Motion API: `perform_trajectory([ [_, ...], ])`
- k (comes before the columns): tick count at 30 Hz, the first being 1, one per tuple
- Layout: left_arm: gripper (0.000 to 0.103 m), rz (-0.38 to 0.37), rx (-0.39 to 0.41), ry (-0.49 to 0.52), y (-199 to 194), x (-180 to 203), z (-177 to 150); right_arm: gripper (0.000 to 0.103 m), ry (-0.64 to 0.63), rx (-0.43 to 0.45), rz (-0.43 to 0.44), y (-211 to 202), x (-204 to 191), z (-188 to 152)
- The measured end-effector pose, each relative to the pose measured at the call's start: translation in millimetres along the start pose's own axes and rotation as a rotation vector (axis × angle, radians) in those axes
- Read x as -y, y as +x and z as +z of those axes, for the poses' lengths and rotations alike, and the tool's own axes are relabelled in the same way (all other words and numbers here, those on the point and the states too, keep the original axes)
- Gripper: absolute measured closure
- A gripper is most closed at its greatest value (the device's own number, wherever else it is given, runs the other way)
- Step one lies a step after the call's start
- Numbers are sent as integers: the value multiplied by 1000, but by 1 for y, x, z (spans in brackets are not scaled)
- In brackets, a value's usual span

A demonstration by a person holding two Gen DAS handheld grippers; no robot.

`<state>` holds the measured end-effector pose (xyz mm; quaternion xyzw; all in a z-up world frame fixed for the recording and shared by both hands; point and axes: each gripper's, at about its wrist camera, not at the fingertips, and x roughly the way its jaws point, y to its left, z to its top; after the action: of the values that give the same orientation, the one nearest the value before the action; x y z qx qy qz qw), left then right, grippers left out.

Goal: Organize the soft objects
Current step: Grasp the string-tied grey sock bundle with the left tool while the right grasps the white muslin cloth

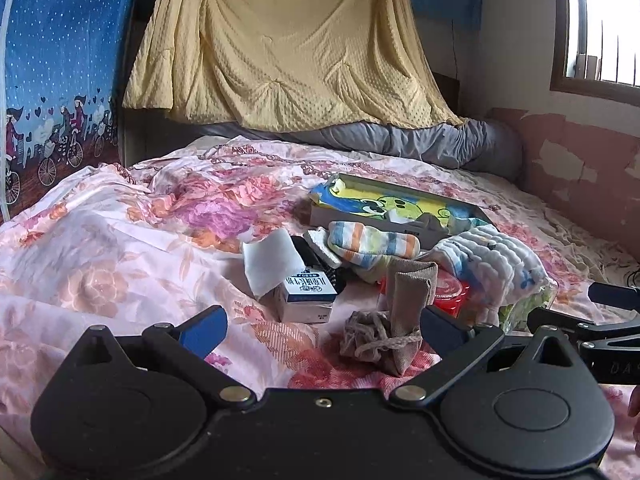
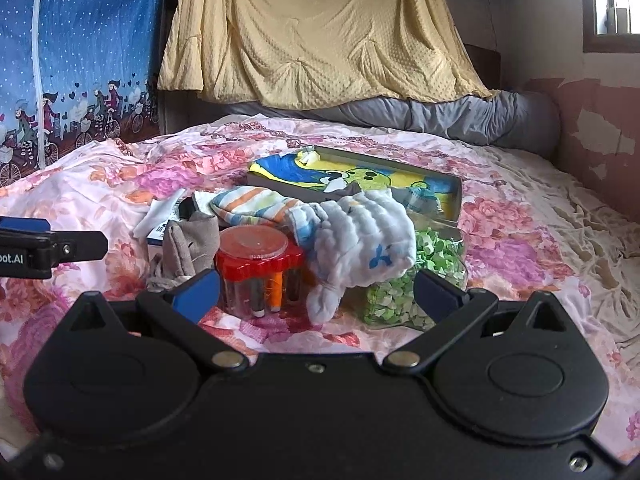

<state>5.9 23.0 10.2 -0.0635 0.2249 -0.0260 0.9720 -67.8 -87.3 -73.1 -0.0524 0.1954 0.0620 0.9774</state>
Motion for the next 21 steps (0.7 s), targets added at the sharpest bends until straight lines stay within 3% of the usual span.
perform_trajectory([
  [10, 1, -6, -10, -7, 2, -1, -1, 0, 0, -7, -11, 4, 3, 0],
  [21, 1, -125, -43, 31, 24, 11, 10, 1, -36, -35, -32, 17, 18, 11],
])
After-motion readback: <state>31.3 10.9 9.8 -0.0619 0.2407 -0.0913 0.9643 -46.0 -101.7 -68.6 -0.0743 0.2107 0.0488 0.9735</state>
